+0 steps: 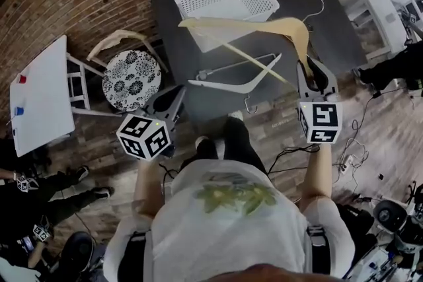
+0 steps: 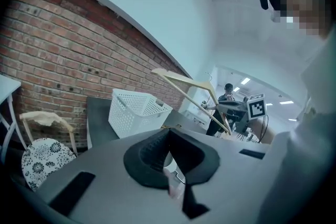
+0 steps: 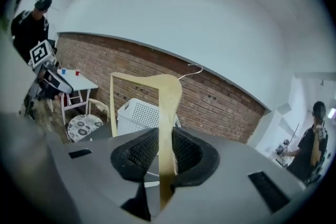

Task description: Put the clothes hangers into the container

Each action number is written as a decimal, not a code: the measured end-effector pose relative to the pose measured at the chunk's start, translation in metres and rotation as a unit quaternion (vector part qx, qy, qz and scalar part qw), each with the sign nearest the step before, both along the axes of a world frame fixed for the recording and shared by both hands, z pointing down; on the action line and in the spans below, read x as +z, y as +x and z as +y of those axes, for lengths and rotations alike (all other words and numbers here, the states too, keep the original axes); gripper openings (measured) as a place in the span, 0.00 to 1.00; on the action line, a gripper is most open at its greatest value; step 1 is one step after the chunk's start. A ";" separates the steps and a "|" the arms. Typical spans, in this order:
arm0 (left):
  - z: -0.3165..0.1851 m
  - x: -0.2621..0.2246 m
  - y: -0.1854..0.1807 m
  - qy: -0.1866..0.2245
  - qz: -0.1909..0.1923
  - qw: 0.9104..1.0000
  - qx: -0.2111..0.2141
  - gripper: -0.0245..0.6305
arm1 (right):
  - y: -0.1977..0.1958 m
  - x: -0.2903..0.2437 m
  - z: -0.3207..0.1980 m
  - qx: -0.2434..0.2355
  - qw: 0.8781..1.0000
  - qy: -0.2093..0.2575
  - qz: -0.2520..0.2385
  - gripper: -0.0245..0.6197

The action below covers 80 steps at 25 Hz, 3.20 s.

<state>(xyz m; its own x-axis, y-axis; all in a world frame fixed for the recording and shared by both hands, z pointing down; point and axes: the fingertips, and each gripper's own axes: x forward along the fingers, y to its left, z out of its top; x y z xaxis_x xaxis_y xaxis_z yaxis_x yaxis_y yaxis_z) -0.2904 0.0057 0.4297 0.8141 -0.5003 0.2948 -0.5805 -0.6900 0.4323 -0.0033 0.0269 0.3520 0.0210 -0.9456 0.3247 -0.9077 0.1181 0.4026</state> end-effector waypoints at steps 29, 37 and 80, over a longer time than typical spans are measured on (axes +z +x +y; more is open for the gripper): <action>-0.096 -0.010 0.115 0.014 -0.030 0.996 -0.087 0.08 | 0.054 0.020 -0.236 -0.190 0.936 -0.054 0.293 0.19; -0.107 -0.003 0.123 0.005 -0.032 0.993 -0.115 0.08 | 0.034 0.061 -0.282 -0.223 0.913 -0.108 0.323 0.19; -0.121 0.018 0.127 -0.023 -0.044 0.985 -0.165 0.08 | 0.019 0.184 -0.365 -0.245 0.889 -0.217 0.322 0.28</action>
